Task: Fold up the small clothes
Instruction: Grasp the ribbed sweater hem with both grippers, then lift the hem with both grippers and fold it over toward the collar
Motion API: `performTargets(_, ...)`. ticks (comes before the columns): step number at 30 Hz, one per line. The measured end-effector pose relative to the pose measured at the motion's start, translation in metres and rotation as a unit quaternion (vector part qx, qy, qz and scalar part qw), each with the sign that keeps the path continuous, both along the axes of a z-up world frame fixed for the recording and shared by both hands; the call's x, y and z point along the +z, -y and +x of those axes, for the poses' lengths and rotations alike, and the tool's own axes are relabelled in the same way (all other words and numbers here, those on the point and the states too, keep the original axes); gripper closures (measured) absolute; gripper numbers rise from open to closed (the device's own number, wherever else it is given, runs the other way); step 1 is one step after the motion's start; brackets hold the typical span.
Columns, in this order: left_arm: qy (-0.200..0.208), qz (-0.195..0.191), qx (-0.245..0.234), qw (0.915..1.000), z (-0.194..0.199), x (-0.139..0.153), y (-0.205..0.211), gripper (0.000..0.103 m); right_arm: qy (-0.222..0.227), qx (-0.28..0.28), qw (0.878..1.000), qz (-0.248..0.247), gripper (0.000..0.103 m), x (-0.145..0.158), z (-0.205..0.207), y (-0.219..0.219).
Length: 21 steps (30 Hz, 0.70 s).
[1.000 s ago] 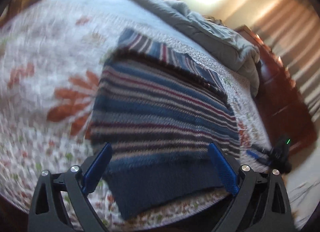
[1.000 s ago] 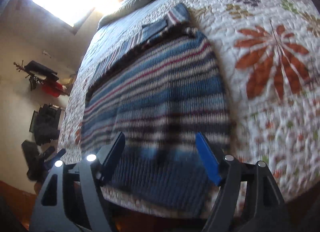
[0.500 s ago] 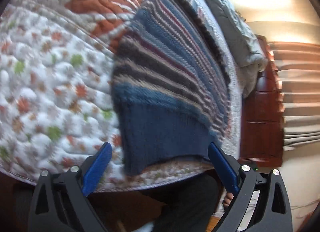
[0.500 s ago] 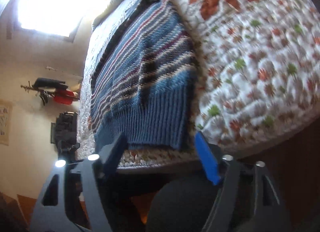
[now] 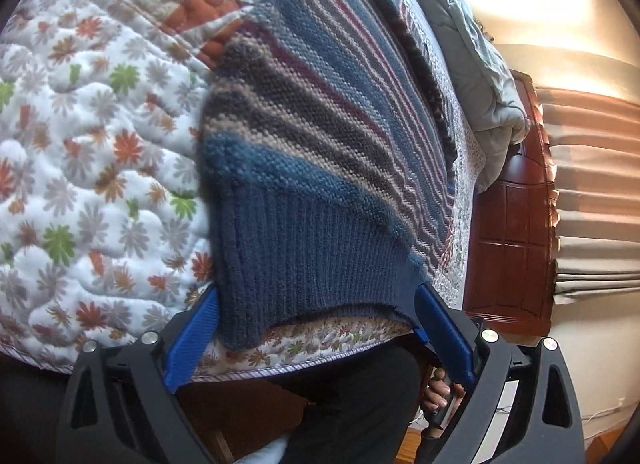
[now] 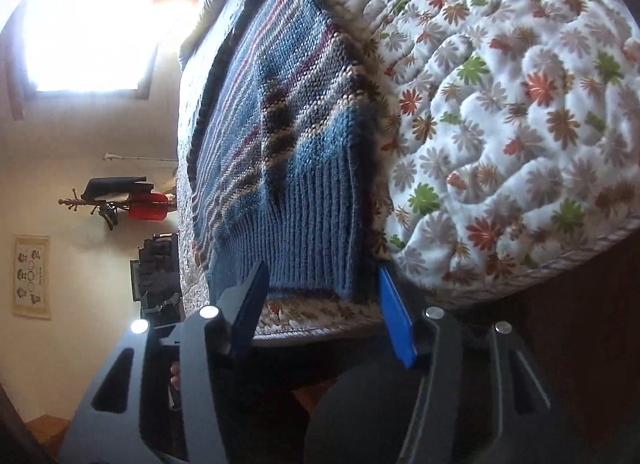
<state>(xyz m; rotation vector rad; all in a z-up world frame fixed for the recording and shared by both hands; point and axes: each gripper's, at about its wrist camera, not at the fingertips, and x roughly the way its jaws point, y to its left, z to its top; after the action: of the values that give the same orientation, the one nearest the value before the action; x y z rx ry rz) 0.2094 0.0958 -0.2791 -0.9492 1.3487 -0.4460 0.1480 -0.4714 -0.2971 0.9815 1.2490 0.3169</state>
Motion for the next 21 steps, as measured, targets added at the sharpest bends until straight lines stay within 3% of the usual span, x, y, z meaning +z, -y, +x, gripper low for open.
performTargets(4, -0.001, -0.003, 0.005, 1.0, 0.002, -0.004, -0.002, 0.012, -0.003, 0.0, 1.0, 0.005, 0.048, -0.001, 0.005, 0.001)
performTargets(6, 0.003, -0.002, 0.001, 1.0, 0.0, -0.005, -0.004, 0.03, -0.004, 0.0, 1.0, 0.009, 0.048, -0.002, 0.007, 0.001)
performTargets(7, 0.001, -0.003, -0.001, 1.0, 0.001, -0.006, -0.004, 0.05, -0.003, 0.001, 1.0, 0.01, 0.048, -0.003, 0.008, 0.002)
performTargets(12, -0.009, -0.016, 0.009, 0.9998, 0.002, -0.019, -0.009, 0.073, 0.0, 0.007, 1.0, 0.006, 0.064, -0.002, 0.018, 0.002)
performTargets(15, -0.007, -0.018, 0.016, 0.9997, 0.001, -0.023, -0.012, 0.09, 0.004, 0.014, 1.0, 0.001, 0.083, -0.004, 0.021, -0.002)
performTargets(16, -0.003, -0.017, 0.02, 0.9996, 0.001, -0.023, -0.013, 0.092, 0.006, 0.016, 1.0, 0.0, 0.093, -0.004, 0.021, -0.003)
performTargets(21, 0.024, -0.032, 0.03, 0.9988, 0.001, -0.013, -0.016, 0.094, 0.029, 0.016, 0.999, -0.001, 0.095, 0.007, 0.024, -0.003)
